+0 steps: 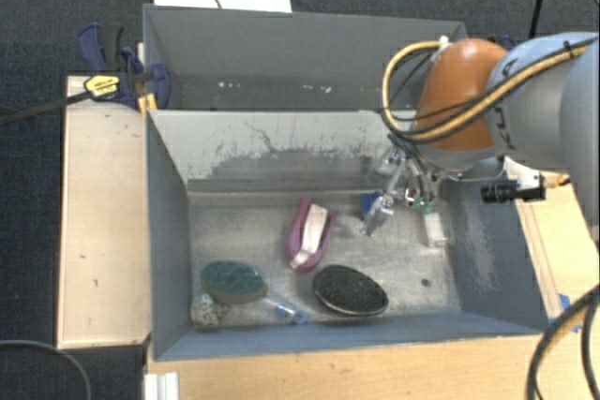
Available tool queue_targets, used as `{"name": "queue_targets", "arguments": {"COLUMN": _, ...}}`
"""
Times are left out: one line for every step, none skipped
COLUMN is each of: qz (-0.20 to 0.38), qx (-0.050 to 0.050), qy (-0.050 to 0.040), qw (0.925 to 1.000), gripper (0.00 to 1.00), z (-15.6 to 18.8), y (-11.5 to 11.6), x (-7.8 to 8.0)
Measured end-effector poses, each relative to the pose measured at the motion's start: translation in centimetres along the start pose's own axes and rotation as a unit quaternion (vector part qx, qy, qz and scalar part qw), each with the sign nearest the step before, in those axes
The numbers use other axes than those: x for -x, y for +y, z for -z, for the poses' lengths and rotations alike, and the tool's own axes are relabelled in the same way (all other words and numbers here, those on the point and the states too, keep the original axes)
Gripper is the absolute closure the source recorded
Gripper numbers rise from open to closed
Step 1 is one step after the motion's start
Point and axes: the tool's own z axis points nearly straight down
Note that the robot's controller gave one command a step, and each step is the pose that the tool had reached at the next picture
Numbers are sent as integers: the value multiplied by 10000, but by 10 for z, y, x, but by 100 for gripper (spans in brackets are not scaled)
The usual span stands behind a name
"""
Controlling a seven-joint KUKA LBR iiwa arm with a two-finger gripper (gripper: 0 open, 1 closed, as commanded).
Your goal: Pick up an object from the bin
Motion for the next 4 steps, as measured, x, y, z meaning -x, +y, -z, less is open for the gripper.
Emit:
{"name": "queue_targets", "arguments": {"qz": -1053, "qx": -9, "qy": -7, "qw": 9944, "gripper": 0, "z": -44, "y": -20, "x": 3}}
{"name": "queue_targets", "arguments": {"qz": -1030, "qx": -2, "qy": -47, "qw": 9947, "gripper": 100, "z": -41, "y": -20, "x": 6}}
{"name": "queue_targets", "arguments": {"qz": -1093, "qx": -7, "qy": -17, "qw": 9940, "gripper": 100, "z": 43, "y": -22, "x": 1}}
{"name": "queue_targets", "arguments": {"qz": -1187, "qx": -2, "qy": -27, "qw": 9929, "gripper": 100, "z": 121, "y": -14, "x": -1}}
